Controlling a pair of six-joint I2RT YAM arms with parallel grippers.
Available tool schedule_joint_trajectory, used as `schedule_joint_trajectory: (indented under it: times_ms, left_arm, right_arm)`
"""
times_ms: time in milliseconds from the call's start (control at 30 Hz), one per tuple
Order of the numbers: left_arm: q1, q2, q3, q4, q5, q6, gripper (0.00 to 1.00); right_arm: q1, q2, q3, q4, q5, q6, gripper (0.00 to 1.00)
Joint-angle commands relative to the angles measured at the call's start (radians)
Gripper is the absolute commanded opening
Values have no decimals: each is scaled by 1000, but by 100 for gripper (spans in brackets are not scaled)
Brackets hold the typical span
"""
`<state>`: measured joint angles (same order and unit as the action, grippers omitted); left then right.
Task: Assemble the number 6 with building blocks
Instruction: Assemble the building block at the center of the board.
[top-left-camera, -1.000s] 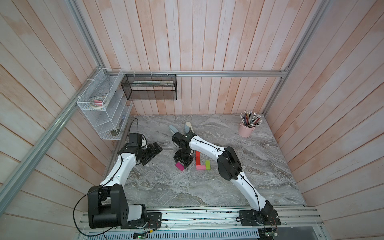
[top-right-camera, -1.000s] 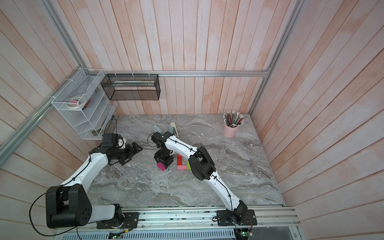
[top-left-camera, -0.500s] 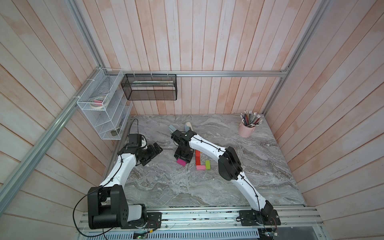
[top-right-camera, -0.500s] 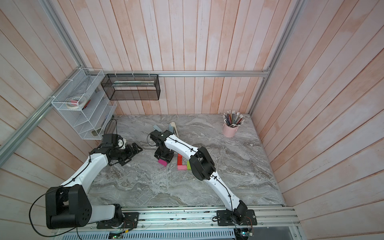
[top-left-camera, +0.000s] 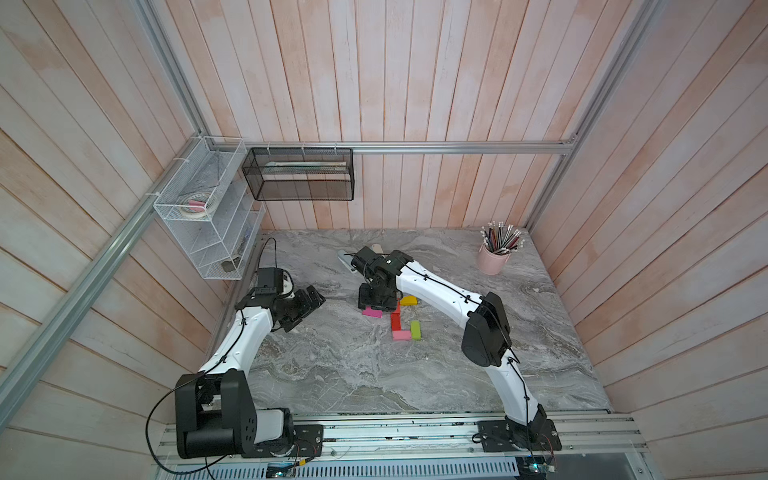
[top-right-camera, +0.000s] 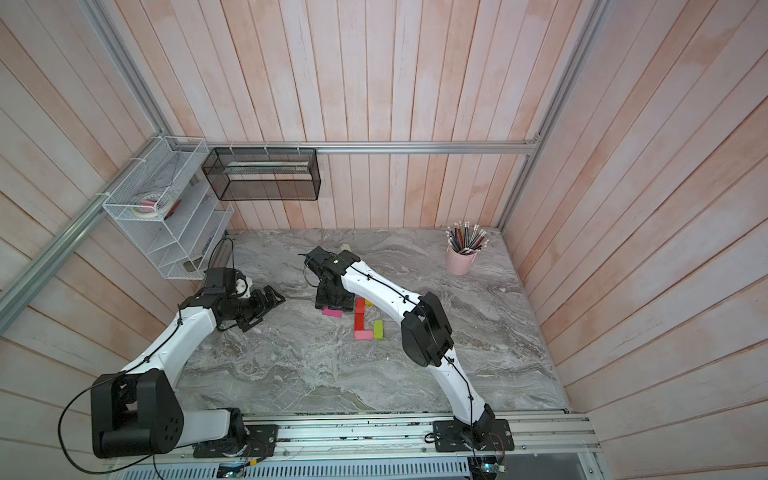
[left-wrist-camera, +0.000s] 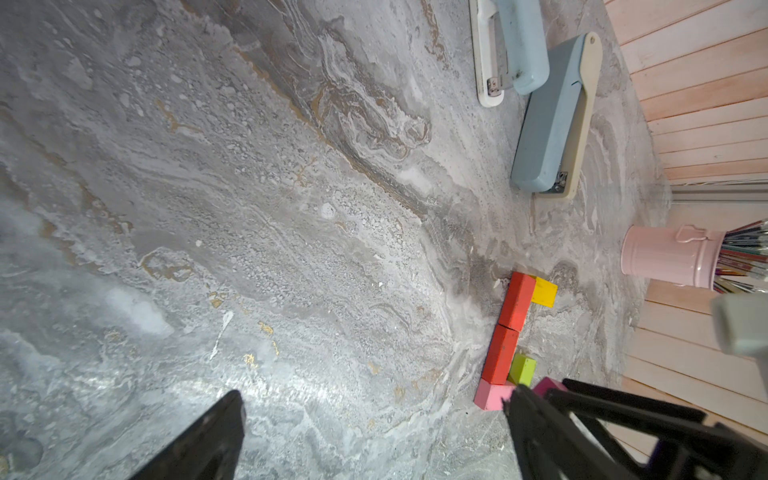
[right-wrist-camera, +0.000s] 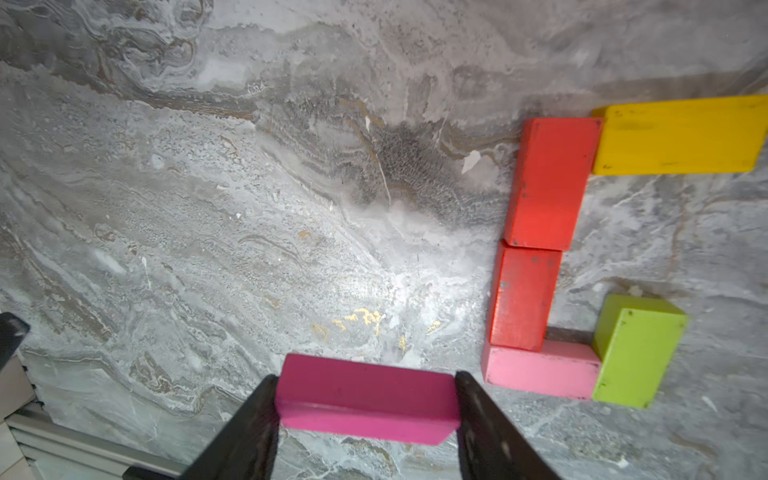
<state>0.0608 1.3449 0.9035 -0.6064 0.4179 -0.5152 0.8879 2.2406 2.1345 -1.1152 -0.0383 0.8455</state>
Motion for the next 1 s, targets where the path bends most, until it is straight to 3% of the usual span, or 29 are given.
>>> schedule_joint_trajectory:
  times_ms: [0, 300, 967]
  left_arm:
    - [4, 10, -1, -9, -11, 20, 100]
    - [3, 32, 21, -10, -8, 17, 100]
    - [4, 71, 48, -16, -21, 12, 100]
  right_arm:
    - [-31, -38, -57, -19, 48, -42, 64]
    - [-114, -145, -295, 62, 76, -79, 65]
    - [-204, -173, -448, 155, 59, -136, 65]
